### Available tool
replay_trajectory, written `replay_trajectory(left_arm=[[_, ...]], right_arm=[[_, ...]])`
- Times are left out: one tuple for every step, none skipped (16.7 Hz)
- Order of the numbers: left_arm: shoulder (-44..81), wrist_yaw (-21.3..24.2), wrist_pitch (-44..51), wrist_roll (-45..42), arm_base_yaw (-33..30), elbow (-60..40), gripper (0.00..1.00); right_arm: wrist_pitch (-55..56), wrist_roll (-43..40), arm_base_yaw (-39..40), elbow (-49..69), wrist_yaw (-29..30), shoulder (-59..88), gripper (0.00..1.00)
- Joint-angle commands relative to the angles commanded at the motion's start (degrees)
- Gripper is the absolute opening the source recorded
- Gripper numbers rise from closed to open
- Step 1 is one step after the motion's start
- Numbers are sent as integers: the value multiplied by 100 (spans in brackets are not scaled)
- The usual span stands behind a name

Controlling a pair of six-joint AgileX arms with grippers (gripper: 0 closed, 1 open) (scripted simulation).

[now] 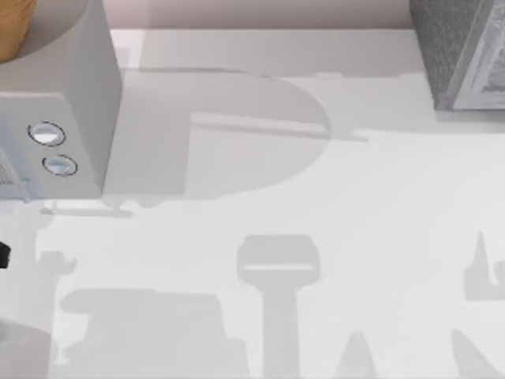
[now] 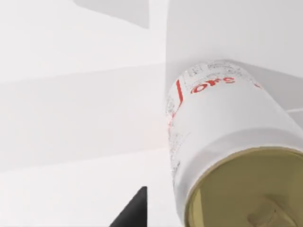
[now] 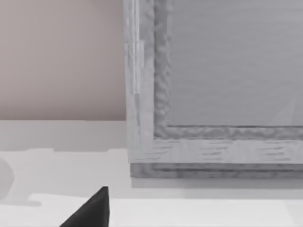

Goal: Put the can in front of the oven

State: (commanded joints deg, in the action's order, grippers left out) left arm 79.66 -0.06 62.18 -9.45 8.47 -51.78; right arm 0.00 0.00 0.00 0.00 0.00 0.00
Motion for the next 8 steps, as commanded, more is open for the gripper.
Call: replay_trajectory(left_arm=[[0, 0, 0, 0, 0, 0, 100], [0, 0, 0, 0, 0, 0, 100], [0, 0, 0, 0, 0, 0, 100], [0, 0, 0, 0, 0, 0, 100], [0, 0, 0, 0, 0, 0, 100], [0, 0, 0, 0, 0, 0, 100], [0, 0, 0, 0, 0, 0, 100], [0, 0, 0, 0, 0, 0, 100]], right_arm=[[0, 0, 0, 0, 0, 0, 100], [0, 0, 0, 0, 0, 0, 100], [0, 0, 0, 0, 0, 0, 100], [0, 0, 0, 0, 0, 0, 100], [0, 0, 0, 0, 0, 0, 100], [0, 0, 0, 0, 0, 0, 100], [0, 0, 0, 0, 0, 0, 100], [0, 0, 0, 0, 0, 0, 100]])
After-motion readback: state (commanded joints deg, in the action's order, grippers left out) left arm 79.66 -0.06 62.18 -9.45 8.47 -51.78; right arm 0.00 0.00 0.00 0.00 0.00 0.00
